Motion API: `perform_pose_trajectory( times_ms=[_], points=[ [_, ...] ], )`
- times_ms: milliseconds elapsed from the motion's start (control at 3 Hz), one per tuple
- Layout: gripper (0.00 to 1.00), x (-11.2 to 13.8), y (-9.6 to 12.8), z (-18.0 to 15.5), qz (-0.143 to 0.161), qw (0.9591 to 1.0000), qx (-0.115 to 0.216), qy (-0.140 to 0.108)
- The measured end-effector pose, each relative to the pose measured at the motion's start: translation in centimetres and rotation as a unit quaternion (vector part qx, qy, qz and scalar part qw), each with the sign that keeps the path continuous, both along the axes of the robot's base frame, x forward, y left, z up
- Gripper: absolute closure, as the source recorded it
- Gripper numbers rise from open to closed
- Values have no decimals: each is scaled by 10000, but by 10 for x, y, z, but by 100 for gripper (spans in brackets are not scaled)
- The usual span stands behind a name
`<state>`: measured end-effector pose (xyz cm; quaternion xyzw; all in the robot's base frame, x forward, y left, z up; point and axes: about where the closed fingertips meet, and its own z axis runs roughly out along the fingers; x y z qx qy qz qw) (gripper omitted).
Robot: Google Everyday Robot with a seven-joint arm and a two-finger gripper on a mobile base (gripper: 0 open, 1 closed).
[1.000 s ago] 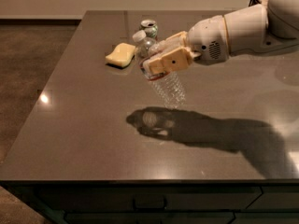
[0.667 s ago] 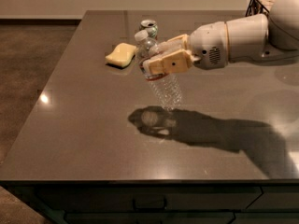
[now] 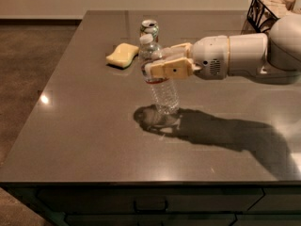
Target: Place water bottle upright
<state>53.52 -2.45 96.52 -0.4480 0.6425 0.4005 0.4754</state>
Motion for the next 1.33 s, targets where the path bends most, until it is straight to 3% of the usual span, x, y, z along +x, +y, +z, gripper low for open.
perform_pose_trajectory(
  times_ms=[667,1333],
  points=[
    [100,5,-6,-7,-126,9952,907,-337],
    [100,6,-14,-9,-67,9873,1428,-695]
  ],
)
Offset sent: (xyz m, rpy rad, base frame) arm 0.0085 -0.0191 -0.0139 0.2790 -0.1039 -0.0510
